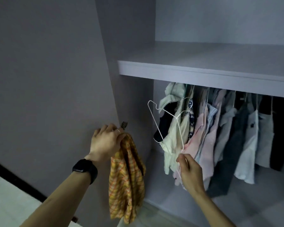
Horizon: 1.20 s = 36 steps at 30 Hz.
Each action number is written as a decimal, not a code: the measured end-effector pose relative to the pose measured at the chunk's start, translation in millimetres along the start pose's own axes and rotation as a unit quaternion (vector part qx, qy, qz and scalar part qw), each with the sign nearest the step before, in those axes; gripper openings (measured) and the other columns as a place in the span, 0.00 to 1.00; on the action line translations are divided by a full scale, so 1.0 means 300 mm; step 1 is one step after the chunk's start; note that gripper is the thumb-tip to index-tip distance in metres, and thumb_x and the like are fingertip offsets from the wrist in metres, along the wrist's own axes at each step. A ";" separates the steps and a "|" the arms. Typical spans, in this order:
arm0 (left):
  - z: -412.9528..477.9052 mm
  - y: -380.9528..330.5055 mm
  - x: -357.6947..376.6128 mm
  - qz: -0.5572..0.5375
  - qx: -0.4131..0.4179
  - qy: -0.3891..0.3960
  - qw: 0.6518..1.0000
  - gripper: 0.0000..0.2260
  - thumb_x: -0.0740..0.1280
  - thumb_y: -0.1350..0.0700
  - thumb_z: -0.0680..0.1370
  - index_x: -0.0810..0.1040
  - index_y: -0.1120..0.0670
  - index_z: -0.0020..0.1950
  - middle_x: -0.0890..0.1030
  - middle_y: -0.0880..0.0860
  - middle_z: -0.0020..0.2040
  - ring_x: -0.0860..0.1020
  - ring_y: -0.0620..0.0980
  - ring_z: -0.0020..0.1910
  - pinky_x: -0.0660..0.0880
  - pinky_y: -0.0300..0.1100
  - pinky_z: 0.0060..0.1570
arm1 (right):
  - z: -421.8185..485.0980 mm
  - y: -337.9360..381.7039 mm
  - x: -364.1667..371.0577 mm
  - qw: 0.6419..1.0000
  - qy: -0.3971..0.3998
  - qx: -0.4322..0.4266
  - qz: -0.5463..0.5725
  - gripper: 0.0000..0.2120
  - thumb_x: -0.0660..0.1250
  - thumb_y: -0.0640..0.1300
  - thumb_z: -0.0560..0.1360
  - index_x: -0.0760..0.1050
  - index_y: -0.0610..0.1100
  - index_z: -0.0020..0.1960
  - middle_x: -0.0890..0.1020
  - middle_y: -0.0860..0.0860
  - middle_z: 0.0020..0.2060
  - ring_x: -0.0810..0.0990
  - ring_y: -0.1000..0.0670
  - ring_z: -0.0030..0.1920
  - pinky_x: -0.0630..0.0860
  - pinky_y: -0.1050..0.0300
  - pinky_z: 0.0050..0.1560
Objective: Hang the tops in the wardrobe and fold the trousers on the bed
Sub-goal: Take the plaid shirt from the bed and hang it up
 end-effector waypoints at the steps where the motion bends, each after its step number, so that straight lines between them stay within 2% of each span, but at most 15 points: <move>1: -0.006 -0.006 -0.014 -0.010 -0.009 -0.003 1.000 0.13 0.61 0.46 0.83 0.83 0.48 0.57 0.80 0.51 0.54 0.78 0.57 0.53 0.71 0.54 0.54 | -0.064 -0.032 -0.015 1.000 0.021 -0.007 0.002 0.12 0.64 0.61 0.77 0.77 0.54 0.45 0.80 0.52 0.34 0.77 0.52 0.34 0.75 0.55 0.38; 3: -0.020 -0.032 -0.033 -0.026 -0.016 -0.001 1.000 0.13 0.62 0.47 0.83 0.83 0.52 0.53 0.80 0.53 0.52 0.78 0.58 0.49 0.71 0.54 0.51 | -0.136 -0.083 -0.020 0.997 0.074 0.007 0.021 0.10 0.71 0.60 0.76 0.77 0.56 0.51 0.82 0.54 0.39 0.80 0.55 0.39 0.77 0.60 0.42; 5: -0.038 -0.055 -0.055 -0.038 -0.026 -0.006 0.999 0.14 0.62 0.47 0.83 0.82 0.54 0.47 0.79 0.53 0.47 0.77 0.59 0.44 0.72 0.52 0.46 | -0.132 -0.068 -0.001 0.993 0.100 0.018 0.056 0.07 0.73 0.52 0.76 0.77 0.57 0.51 0.83 0.56 0.42 0.82 0.55 0.42 0.77 0.62 0.45; 7: -0.062 -0.079 -0.064 -0.034 -0.046 0.010 0.998 0.14 0.61 0.45 0.83 0.74 0.49 0.40 0.76 0.50 0.43 0.74 0.56 0.39 0.70 0.48 0.39 | -0.117 0.000 -0.004 0.994 0.080 0.000 0.078 0.04 0.70 0.49 0.79 0.76 0.55 0.47 0.80 0.55 0.36 0.78 0.53 0.36 0.75 0.59 0.41; 9: -0.094 -0.096 -0.063 -0.035 -0.060 0.033 0.997 0.14 0.60 0.43 0.83 0.67 0.44 0.38 0.72 0.46 0.39 0.73 0.54 0.37 0.68 0.46 0.37 | -0.125 0.052 -0.026 0.994 0.056 -0.027 0.088 0.10 0.66 0.52 0.81 0.75 0.53 0.42 0.77 0.57 0.32 0.75 0.59 0.33 0.71 0.68 0.38; 11: -0.116 -0.089 -0.069 -0.062 -0.084 0.049 0.993 0.16 0.60 0.43 0.83 0.68 0.45 0.37 0.72 0.44 0.37 0.74 0.54 0.37 0.69 0.45 0.36 | -0.153 0.089 -0.048 0.994 0.063 -0.054 0.066 0.14 0.63 0.55 0.82 0.76 0.52 0.41 0.79 0.61 0.32 0.77 0.62 0.36 0.70 0.73 0.38; 14: -0.141 -0.062 -0.096 -0.063 -0.129 0.057 0.988 0.19 0.60 0.40 0.82 0.74 0.52 0.42 0.74 0.48 0.37 0.75 0.56 0.38 0.70 0.46 0.37 | -0.205 0.105 -0.089 0.991 0.089 -0.101 0.019 0.14 0.65 0.51 0.82 0.82 0.49 0.40 0.83 0.59 0.36 0.81 0.57 0.41 0.74 0.66 0.43; 19: -0.184 -0.073 -0.161 -0.018 -0.143 0.028 0.989 0.16 0.60 0.40 0.82 0.76 0.50 0.45 0.69 0.45 0.34 0.71 0.54 0.36 0.69 0.47 0.39 | -0.274 0.062 -0.132 0.987 0.096 -0.123 0.038 0.13 0.71 0.46 0.79 0.84 0.48 0.36 0.84 0.56 0.32 0.82 0.53 0.37 0.77 0.56 0.42; 24: -0.214 -0.157 -0.208 -0.038 -0.122 0.041 0.991 0.16 0.59 0.40 0.83 0.80 0.50 0.51 0.75 0.47 0.38 0.77 0.57 0.41 0.77 0.49 0.43 | -0.277 0.072 -0.099 0.985 0.104 -0.136 -0.006 0.12 0.71 0.49 0.78 0.84 0.47 0.37 0.82 0.55 0.29 0.81 0.53 0.33 0.77 0.50 0.39; 28: -0.266 -0.278 -0.242 -0.144 -0.059 0.064 0.986 0.13 0.63 0.40 0.81 0.83 0.46 0.54 0.83 0.45 0.44 0.81 0.50 0.46 0.78 0.47 0.50 | -0.239 0.136 0.045 0.971 0.210 -0.093 -0.072 0.13 0.71 0.55 0.77 0.84 0.52 0.36 0.79 0.58 0.25 0.77 0.58 0.28 0.69 0.65 0.30; 30: -0.320 -0.340 -0.240 -0.194 -0.015 0.094 0.976 0.12 0.65 0.40 0.80 0.84 0.44 0.53 0.84 0.42 0.46 0.81 0.46 0.46 0.79 0.47 0.51 | -0.209 0.159 0.099 0.969 0.235 -0.045 -0.060 0.12 0.72 0.56 0.75 0.85 0.51 0.38 0.84 0.56 0.32 0.81 0.59 0.34 0.74 0.65 0.36; 32: -0.370 -0.377 -0.237 -0.128 0.052 0.112 0.984 0.15 0.63 0.36 0.80 0.84 0.43 0.52 0.82 0.41 0.54 0.80 0.46 0.50 0.78 0.49 0.51 | -0.188 0.180 0.118 0.974 0.222 -0.031 -0.029 0.11 0.70 0.56 0.73 0.85 0.50 0.39 0.86 0.53 0.35 0.84 0.53 0.40 0.78 0.55 0.43; 33: -0.383 -0.383 -0.237 -0.083 0.082 0.111 0.987 0.18 0.61 0.34 0.79 0.84 0.43 0.51 0.80 0.41 0.59 0.78 0.48 0.55 0.77 0.51 0.53 | -0.186 0.193 0.117 0.976 0.215 -0.032 -0.006 0.11 0.69 0.56 0.71 0.84 0.51 0.38 0.85 0.54 0.33 0.83 0.55 0.38 0.77 0.54 0.40; 35: -0.382 -0.378 -0.235 -0.067 0.099 0.128 0.985 0.20 0.57 0.32 0.78 0.83 0.42 0.51 0.79 0.43 0.62 0.75 0.47 0.59 0.74 0.51 0.56 | -0.193 0.219 0.112 0.977 0.205 -0.039 0.040 0.11 0.66 0.58 0.67 0.81 0.52 0.33 0.79 0.56 0.26 0.77 0.59 0.31 0.70 0.61 0.35; 36: -0.372 -0.375 -0.238 -0.096 0.084 0.144 0.981 0.20 0.57 0.31 0.78 0.81 0.42 0.49 0.81 0.44 0.56 0.78 0.45 0.54 0.75 0.50 0.53 | -0.193 0.238 0.108 0.977 0.201 -0.047 0.060 0.12 0.65 0.58 0.65 0.80 0.51 0.31 0.77 0.56 0.25 0.75 0.60 0.30 0.68 0.62 0.34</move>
Point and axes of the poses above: each hand's wrist, its own z-axis towards the middle knuckle, its own x-axis out of the palm, y = z × x, the point moved 7 cm from there along z, towards the middle knuckle
